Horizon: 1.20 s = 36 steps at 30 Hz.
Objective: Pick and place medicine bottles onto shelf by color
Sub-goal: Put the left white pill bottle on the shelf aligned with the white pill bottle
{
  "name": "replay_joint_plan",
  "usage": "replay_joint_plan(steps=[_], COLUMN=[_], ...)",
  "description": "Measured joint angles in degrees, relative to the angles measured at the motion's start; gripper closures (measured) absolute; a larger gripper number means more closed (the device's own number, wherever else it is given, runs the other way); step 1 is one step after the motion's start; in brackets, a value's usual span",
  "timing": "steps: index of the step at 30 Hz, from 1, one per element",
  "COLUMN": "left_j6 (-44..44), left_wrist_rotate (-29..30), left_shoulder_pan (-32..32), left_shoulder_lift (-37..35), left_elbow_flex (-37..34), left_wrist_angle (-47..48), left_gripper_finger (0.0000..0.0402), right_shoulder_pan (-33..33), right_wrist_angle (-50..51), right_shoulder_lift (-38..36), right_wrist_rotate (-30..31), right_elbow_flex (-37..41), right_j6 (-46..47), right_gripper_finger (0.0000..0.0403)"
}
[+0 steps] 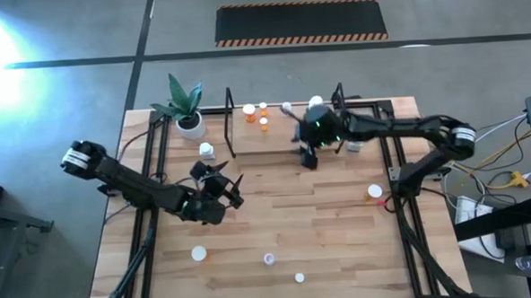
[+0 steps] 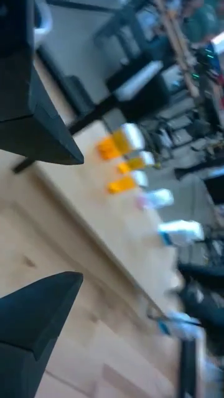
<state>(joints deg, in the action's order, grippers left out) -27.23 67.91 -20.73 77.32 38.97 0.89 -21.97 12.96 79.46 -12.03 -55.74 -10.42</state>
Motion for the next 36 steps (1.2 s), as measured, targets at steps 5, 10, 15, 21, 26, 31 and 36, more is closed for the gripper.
replay_joint_plan(steps=[5,10,15,21,26,31,36], left_j6=[7.99,-0.87,-7.34,-2.54,7.49,21.77,31.83], left_wrist_rotate=[-8.95,-29.22,-41.72,-47.92,-48.37,-46.51,-44.99], left_shoulder_pan=[0.82,7.52,20.19,34.04,40.34,42.35,42.92], left_shoulder_lift=[-9.64,-19.47,-22.68,-21.27,-18.46,-14.09,-9.07], left_elbow_flex=[2.82,5.47,2.88,-0.56,-1.66,-1.8,-1.08], left_wrist_angle=[6.2,27.63,40.68,41.76,41.63,36.67,34.48], left_gripper_finger=[0.0124,0.0124,0.0124,0.0124,0.0124,0.0124,0.0124], right_shoulder_pan=[6.07,10.31,12.15,12.24,12.24,12.24,12.24], right_wrist_angle=[-6.79,-12.81,-17.83,-17.93,-17.85,-17.95,-17.98], right_shoulder_lift=[-4.58,-6.34,-6.31,-6.72,-7.54,-7.8,-7.8], right_wrist_rotate=[-0.15,0.01,0.02,0.02,0.04,0.04,0.05], right_elbow_flex=[9.47,16.15,20.3,22.06,23.71,24.36,24.39], right_j6=[1.15,3.6,3.97,4.49,4.88,4.88,5.04], right_gripper_finger=[0.0222,0.0225,0.0223,0.0223,0.0226,0.0227,0.0231])
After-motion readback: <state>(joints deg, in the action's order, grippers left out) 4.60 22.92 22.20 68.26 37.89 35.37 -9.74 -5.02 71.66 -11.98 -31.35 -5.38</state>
